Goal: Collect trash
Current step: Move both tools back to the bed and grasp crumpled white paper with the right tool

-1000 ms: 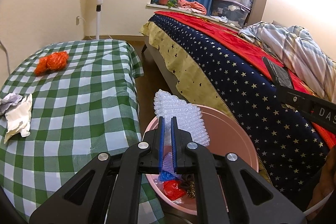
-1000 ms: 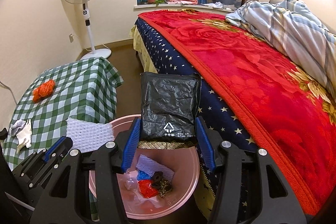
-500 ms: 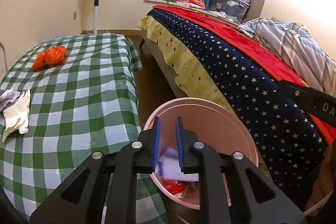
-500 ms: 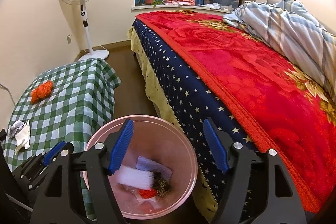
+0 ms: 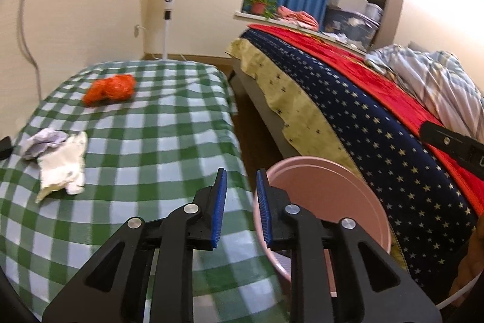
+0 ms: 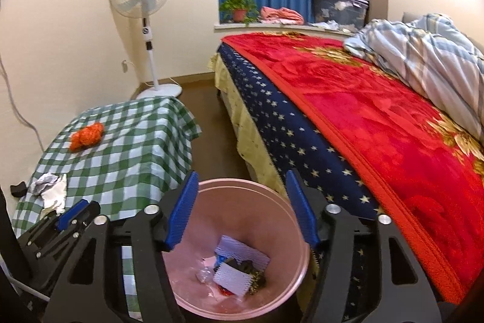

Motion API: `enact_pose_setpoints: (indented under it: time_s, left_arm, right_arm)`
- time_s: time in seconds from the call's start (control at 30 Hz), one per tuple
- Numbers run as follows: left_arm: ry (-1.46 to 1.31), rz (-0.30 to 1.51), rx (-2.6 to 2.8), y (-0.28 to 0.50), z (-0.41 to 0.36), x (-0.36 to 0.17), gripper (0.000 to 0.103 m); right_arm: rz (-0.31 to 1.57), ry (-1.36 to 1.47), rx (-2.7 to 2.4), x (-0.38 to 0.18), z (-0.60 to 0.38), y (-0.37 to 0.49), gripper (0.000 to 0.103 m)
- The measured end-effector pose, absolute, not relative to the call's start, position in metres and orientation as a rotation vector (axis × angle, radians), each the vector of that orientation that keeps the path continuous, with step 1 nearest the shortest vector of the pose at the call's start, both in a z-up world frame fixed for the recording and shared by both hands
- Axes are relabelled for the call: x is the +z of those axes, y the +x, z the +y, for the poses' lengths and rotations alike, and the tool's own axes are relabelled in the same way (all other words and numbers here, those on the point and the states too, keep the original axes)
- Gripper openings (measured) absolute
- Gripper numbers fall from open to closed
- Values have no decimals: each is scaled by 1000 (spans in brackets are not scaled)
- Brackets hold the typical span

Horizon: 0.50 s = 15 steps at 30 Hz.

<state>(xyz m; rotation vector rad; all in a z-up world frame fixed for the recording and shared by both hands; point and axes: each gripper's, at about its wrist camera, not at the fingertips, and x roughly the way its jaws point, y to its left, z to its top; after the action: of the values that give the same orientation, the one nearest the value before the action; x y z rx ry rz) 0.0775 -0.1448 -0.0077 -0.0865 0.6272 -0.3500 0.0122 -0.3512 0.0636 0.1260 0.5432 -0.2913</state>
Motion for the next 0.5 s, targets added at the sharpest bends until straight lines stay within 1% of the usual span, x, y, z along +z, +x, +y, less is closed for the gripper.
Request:
enact_pose_setpoints:
  time_s: [0.13,0.5]
  left_arm:
    - [-105,604,-278,81,-120,-6,21]
    - [-172,554,-40,92,-41,-5,21]
  right_arm:
    - [516,136,-238,65,-341,13,46]
    - [486,163,-35,56,-286,37,36]
